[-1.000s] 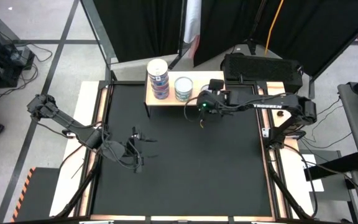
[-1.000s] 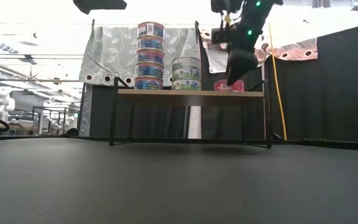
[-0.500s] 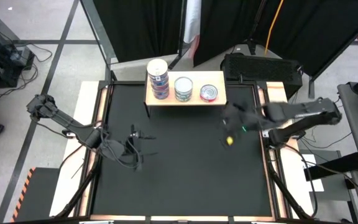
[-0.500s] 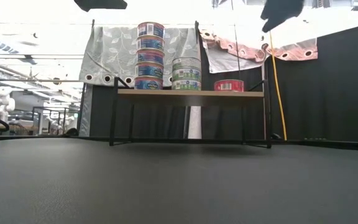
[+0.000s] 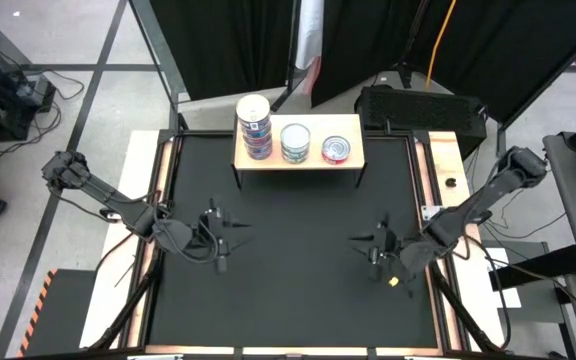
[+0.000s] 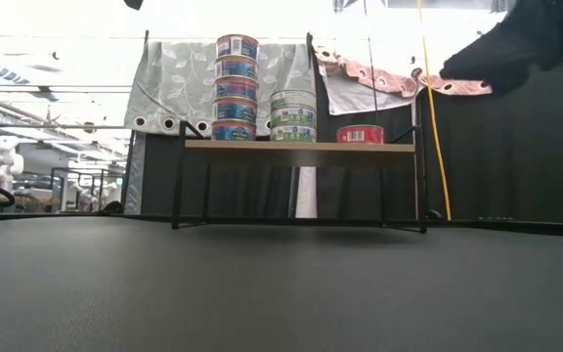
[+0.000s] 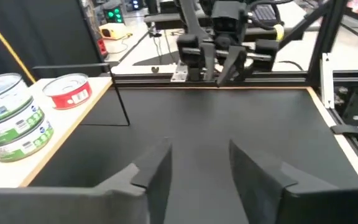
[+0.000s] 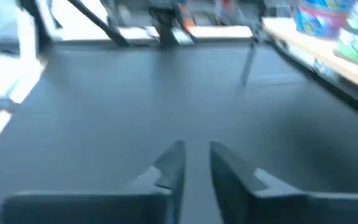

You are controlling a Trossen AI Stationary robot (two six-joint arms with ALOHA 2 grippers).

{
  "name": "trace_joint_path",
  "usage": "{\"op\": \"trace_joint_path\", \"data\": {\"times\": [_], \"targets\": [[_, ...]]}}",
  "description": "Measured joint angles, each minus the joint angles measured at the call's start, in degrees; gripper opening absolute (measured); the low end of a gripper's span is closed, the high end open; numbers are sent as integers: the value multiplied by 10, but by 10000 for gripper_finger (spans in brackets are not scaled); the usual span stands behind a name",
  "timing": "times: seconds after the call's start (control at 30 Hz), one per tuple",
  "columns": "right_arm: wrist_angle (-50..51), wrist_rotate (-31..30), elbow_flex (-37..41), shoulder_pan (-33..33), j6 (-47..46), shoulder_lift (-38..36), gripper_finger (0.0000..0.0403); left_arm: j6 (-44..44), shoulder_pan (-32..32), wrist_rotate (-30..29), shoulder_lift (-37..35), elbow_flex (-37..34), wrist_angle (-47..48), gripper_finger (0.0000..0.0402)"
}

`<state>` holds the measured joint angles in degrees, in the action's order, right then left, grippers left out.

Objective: Stack canned seafood by type on shelf
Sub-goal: Return to Home Position

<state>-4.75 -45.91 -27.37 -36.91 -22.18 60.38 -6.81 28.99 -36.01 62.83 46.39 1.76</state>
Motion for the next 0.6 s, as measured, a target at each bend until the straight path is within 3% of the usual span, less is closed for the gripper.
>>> {"op": "trace_joint_path", "data": {"times": [0.13, 0.27, 0.47, 0.6], "targets": [[-255, 61, 104, 23, 138, 0, 11, -3, 0, -16, 0, -17, -27, 126], [-465, 170, 187, 70, 210, 0, 6, -4, 0, -20, 0, -51, -76, 95], [-593, 208, 265, 112, 249, 0, 1, 6, -6, -34, 0, -141, -221, 57], [-581, 225, 266, 133, 263, -2, 1, 26, -21, -3, 0, -184, -289, 35]]}}
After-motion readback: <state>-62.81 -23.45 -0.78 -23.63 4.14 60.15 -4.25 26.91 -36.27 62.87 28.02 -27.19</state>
